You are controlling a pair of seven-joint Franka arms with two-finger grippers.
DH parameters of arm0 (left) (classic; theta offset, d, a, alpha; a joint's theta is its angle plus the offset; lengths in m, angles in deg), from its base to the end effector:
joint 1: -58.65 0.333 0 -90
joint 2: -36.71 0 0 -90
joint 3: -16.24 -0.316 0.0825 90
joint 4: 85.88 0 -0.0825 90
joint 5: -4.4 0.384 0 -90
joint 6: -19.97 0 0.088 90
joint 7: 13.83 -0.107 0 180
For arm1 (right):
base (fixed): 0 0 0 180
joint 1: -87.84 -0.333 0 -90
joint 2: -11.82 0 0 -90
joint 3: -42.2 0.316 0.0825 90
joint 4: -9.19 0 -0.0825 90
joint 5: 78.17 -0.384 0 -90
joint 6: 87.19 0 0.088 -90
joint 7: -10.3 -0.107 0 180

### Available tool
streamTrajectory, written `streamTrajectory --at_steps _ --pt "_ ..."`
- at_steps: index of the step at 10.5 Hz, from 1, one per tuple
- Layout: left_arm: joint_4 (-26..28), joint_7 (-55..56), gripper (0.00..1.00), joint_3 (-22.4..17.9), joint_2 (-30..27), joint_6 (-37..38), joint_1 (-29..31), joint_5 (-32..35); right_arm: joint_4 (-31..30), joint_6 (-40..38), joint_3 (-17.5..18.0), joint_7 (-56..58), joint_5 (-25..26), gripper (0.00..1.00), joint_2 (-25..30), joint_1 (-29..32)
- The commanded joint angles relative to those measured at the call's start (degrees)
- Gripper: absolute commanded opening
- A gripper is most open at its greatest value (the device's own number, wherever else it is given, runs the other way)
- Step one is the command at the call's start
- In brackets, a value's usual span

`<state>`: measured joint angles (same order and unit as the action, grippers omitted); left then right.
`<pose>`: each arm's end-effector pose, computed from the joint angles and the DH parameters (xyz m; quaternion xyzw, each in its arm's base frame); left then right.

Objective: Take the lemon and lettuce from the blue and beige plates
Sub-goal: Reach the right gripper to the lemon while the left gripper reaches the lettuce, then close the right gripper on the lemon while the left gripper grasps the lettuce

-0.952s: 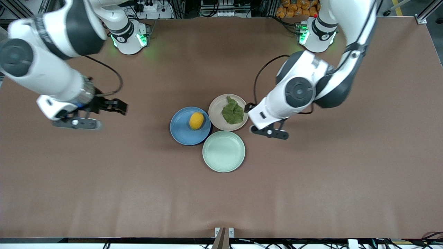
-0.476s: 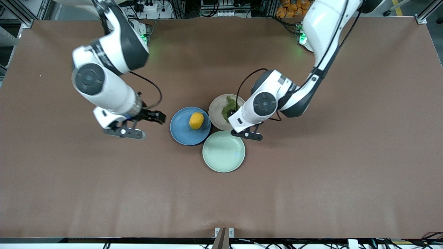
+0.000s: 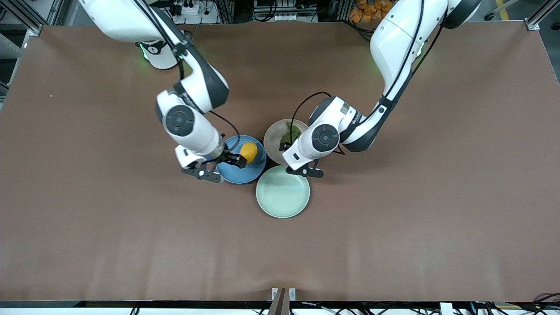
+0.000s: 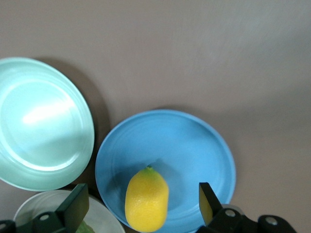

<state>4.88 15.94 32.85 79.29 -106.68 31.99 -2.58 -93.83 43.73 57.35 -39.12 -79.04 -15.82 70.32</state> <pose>0.5165 -0.4561 0.2077 0.9872 -0.0462 -0.1235 0.0896 0.5576 0.3417 0.2902 -0.9840 0.1650 0.0360 0.0567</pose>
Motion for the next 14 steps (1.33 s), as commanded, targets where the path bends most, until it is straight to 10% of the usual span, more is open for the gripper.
streamTrajectory --at_steps 1,10,14 --pt "1.4 2.7 1.00 -0.3 0.7 -2.9 -1.0 -1.5 -6.5 5.7 3.4 -4.4 0.5 1.00 1.2 1.1" --pt "5.0 5.4 1.00 -0.2 0.5 -8.1 -1.6 -6.9 -9.3 13.3 5.1 -14.2 5.8 0.95 -3.4 0.3" --pt "5.0 6.5 0.15 -0.3 0.1 -8.0 -1.7 -6.8 -9.0 13.4 5.1 -14.8 6.8 0.89 -4.8 -0.1"
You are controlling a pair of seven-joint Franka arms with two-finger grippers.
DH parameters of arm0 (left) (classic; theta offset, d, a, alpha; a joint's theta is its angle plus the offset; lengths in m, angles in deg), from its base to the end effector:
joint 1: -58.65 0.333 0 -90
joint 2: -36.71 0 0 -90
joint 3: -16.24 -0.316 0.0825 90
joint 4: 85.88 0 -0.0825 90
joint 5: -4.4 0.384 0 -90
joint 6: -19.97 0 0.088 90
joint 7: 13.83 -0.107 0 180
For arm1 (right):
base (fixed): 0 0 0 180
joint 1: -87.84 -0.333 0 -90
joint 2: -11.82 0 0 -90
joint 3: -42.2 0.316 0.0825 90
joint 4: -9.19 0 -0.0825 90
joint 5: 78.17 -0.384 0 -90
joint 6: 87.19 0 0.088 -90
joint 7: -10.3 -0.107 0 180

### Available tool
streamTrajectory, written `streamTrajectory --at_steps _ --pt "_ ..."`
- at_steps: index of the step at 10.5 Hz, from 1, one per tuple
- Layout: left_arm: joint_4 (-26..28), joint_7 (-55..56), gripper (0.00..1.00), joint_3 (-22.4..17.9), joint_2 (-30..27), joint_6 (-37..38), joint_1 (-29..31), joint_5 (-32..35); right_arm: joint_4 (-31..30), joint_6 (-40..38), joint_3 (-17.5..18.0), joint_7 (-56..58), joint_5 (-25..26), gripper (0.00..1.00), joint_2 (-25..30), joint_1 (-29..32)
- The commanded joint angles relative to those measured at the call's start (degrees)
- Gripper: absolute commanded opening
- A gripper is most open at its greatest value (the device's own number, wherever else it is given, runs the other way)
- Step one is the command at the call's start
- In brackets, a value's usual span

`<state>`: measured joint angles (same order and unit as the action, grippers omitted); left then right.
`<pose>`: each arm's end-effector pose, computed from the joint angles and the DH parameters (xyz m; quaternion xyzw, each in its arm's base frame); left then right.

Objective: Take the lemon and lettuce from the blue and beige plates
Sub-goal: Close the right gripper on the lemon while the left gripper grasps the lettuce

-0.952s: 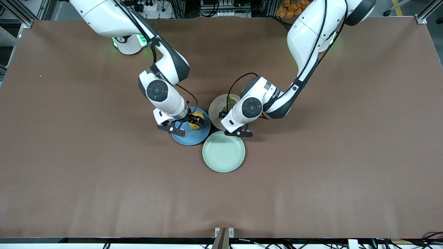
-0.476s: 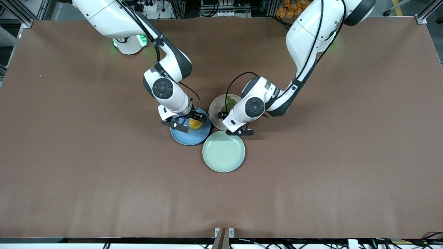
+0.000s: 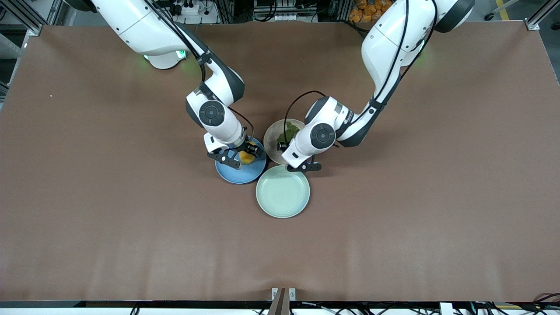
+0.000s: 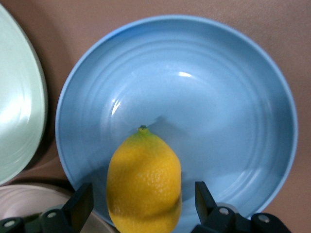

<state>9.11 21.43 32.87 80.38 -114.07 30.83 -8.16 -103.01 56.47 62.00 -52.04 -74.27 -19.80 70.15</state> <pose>0.4954 -0.4619 0.1755 0.9833 0.0343 -0.1360 0.1156 0.4969 0.3724 0.2090 -0.9746 0.2127 0.0419 0.0563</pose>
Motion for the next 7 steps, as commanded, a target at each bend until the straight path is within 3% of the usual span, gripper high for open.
streamTrajectory --at_steps 1,4,7 --pt "0.8 0.9 0.11 -0.3 -1.2 -0.4 -0.3 -1.2 0.2 1.3 0.6 -1.8 2.2 0.85 -1.2 0.0" --pt "0.6 0.2 0.07 -0.4 -3.1 2.7 0.7 -0.9 0.3 2.2 0.5 -1.8 2.3 0.57 -2.3 -0.1" --pt "0.7 0.0 0.00 -0.3 -4.4 5.3 2.3 -0.6 0.4 2.2 0.6 -1.8 4.7 0.10 -2.3 0.1"
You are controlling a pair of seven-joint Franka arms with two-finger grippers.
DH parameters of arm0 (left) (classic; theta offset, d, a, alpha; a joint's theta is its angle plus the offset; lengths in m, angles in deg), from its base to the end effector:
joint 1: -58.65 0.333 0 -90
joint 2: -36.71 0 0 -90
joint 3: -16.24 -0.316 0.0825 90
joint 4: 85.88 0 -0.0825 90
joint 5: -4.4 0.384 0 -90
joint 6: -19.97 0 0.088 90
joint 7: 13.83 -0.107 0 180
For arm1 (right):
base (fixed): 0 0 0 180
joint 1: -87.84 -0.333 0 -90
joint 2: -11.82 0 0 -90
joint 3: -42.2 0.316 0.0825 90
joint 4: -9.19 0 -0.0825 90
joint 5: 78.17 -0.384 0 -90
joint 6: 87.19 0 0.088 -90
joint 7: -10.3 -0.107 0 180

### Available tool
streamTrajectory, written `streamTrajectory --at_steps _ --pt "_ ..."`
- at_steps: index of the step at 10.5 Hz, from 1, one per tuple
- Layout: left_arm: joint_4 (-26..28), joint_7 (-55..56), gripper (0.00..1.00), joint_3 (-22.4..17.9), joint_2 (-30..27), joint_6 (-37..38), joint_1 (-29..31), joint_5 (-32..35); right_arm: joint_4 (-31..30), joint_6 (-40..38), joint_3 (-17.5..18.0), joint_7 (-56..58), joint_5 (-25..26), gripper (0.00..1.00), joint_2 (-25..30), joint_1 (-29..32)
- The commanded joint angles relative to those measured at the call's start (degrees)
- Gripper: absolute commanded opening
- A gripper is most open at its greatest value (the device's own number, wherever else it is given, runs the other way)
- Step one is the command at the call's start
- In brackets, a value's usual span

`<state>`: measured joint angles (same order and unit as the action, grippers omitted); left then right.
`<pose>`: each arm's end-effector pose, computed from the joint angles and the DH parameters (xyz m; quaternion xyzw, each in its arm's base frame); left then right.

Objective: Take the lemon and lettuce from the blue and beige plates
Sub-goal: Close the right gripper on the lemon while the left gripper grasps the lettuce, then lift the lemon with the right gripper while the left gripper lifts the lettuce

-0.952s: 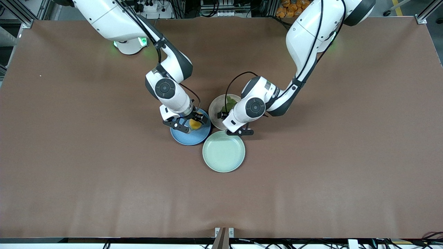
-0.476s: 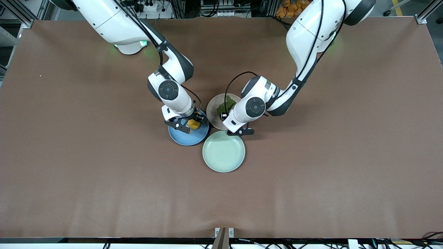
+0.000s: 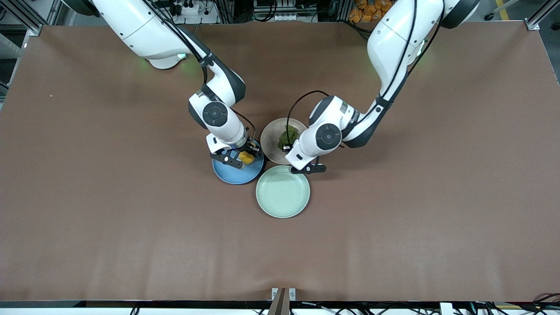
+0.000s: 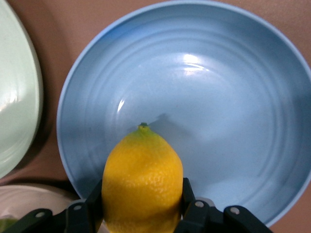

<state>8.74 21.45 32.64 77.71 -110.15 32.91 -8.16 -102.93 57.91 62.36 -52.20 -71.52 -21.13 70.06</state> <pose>0.5136 -0.4433 0.2033 0.9829 0.0442 -0.1389 0.1121 0.4937 0.3772 0.1990 -0.9790 0.1936 0.0328 0.0539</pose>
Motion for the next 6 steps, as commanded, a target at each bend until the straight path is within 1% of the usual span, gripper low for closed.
streamTrajectory --at_steps 1,2,3,4,6 --pt "1.1 -0.1 0.00 -0.1 -1.9 1.4 0.2 -0.6 0.4 0.6 0.2 -1.4 2.0 0.00 -1.0 0.5" --pt "1.1 -0.1 0.00 -0.1 -2.4 2.0 0.9 -0.6 0.9 -0.3 0.2 -0.8 2.0 0.00 -0.2 0.9" --pt "1.0 -0.9 0.00 -0.1 -3.3 3.5 1.9 -0.6 1.2 -2.7 0.5 -0.4 2.0 0.00 2.9 2.2" --pt "0.9 -2.3 0.00 -0.1 -4.5 5.7 3.7 -0.6 2.2 -6.5 1.0 1.7 1.8 0.00 5.3 3.7" --pt "0.8 -3.5 0.00 -0.1 -9.1 12.6 7.3 -0.4 4.6 -15.6 1.8 7.7 0.8 0.00 9.6 7.4"
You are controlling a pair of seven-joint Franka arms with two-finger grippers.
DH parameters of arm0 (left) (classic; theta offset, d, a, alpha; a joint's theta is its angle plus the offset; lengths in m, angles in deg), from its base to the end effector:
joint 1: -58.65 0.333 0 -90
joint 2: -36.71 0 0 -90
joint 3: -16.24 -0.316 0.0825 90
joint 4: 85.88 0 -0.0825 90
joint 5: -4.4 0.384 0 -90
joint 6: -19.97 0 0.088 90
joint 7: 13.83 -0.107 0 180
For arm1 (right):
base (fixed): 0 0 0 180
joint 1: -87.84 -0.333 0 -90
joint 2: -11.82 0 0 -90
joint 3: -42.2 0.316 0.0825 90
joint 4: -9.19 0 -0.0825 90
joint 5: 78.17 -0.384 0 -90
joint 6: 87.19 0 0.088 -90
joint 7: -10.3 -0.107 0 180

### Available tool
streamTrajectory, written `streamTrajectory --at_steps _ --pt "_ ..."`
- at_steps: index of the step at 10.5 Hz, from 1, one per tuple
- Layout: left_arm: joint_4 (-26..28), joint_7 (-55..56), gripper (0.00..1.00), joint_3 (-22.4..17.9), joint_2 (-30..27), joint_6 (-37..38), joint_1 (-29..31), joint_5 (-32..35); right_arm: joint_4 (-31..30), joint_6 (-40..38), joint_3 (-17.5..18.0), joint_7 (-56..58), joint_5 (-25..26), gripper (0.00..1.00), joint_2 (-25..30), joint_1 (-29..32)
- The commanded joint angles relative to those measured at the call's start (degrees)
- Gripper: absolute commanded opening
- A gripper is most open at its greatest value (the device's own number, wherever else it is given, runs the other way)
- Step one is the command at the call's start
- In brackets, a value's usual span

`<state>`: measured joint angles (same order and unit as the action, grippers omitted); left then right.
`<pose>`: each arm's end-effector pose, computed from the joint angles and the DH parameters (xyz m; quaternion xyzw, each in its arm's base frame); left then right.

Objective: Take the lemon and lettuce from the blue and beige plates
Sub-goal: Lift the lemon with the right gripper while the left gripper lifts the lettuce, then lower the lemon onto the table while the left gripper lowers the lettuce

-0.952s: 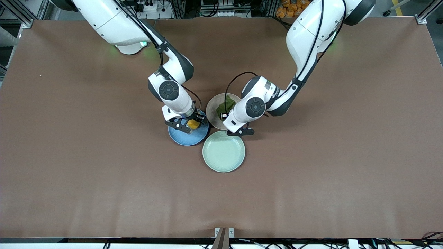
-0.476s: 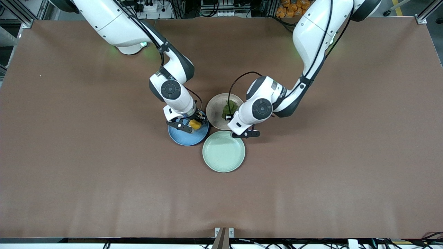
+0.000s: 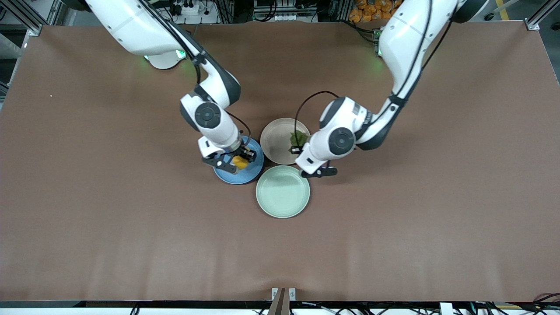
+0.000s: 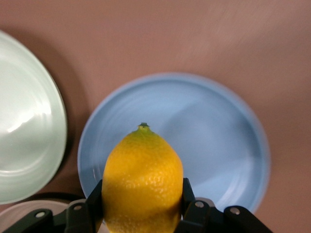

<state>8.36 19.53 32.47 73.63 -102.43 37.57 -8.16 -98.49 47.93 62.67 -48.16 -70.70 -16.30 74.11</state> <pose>0.5423 -0.3984 0.2430 0.9812 0.0518 -0.1548 0.1028 0.5357 0.3456 0.2647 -0.9820 0.1850 0.0180 0.0335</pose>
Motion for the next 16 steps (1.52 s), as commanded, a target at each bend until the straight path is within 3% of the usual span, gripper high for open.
streamTrajectory --at_steps 1,3,6,9,10,12,15,16 --pt "1.1 -3.0 0.00 -0.1 -7.0 7.2 5.1 0.0 0.2 -7.7 1.5 8.2 -0.6 0.00 7.2 5.3" --pt "0.2 -7.0 0.00 -0.2 -10.1 11.7 12.3 0.3 0.2 -11.2 1.1 22.4 -4.5 0.00 11.3 10.6" --pt "-1.4 -10.1 0.00 -0.3 -11.3 15.0 21.6 6.2 0.0 -16.5 -4.4 42.9 -7.3 0.00 15.6 15.5" --pt "-0.9 -17.0 0.00 -0.3 -9.9 15.5 29.6 6.8 -0.9 -17.4 -14.5 60.2 -7.6 0.00 14.0 16.8" --pt "-1.1 -17.3 0.00 -0.3 -8.7 15.2 30.8 6.8 -1.5 -16.0 -17.6 62.0 -8.1 0.00 12.8 16.9" --pt "-1.2 -17.8 0.00 -0.4 -6.8 13.4 31.6 9.7 -2.4 -11.7 -19.2 62.7 -8.9 0.00 8.8 17.1" --pt "-0.8 -17.8 0.00 -0.4 -4.8 12.1 31.7 10.3 -6.1 1.5 -19.7 62.8 -8.9 0.00 1.4 16.7" --pt "-0.9 -17.8 0.10 -0.4 -4.1 11.9 31.7 10.3 -7.5 5.2 -19.7 62.8 -8.9 0.00 0.0 16.5"
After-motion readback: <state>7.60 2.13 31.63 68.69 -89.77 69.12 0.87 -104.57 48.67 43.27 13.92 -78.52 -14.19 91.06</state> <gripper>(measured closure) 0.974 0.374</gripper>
